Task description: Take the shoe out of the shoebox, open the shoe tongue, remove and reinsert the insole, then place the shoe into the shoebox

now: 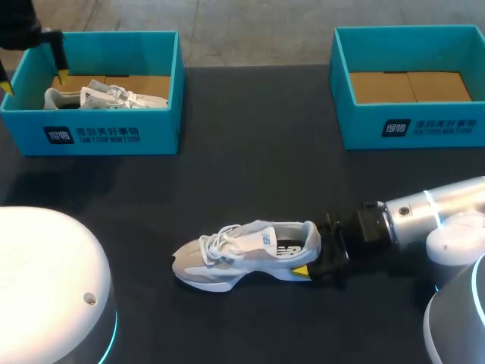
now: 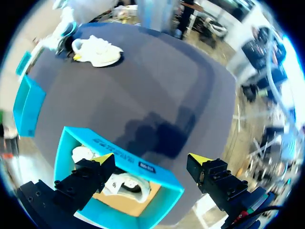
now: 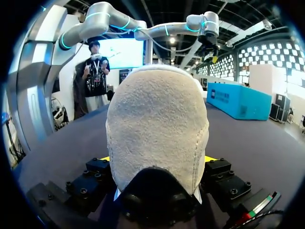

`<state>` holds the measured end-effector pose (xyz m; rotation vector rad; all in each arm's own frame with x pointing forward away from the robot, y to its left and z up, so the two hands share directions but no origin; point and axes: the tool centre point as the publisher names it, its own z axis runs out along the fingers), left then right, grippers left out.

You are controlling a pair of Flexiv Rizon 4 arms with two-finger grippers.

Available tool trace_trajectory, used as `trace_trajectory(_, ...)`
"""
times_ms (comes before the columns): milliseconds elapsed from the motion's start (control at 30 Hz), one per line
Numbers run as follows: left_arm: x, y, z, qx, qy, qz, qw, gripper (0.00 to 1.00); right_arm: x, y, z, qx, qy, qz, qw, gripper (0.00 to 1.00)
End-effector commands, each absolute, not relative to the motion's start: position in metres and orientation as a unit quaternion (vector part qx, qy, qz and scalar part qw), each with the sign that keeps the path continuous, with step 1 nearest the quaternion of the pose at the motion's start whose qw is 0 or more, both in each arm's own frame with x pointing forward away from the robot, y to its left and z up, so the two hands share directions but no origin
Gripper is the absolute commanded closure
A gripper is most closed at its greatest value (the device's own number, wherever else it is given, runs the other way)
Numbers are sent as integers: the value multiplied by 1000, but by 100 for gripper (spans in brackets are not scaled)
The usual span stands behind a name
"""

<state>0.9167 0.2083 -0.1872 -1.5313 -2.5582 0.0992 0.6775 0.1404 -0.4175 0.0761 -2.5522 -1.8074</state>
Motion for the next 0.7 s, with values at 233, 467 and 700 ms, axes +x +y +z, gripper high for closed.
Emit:
trace_trajectory(233,890,174,-195,-159,-976,44,142,0,676,142,-417,24,-816,-577,5,100)
trace_trajectory(467,890,174,-195,-159,-976,44,142,0,676,142,-417,24,-816,-577,5,100)
trace_trajectory(700,890,174,-195,-159,-976,44,142,0,676,142,-417,24,-816,-577,5,100)
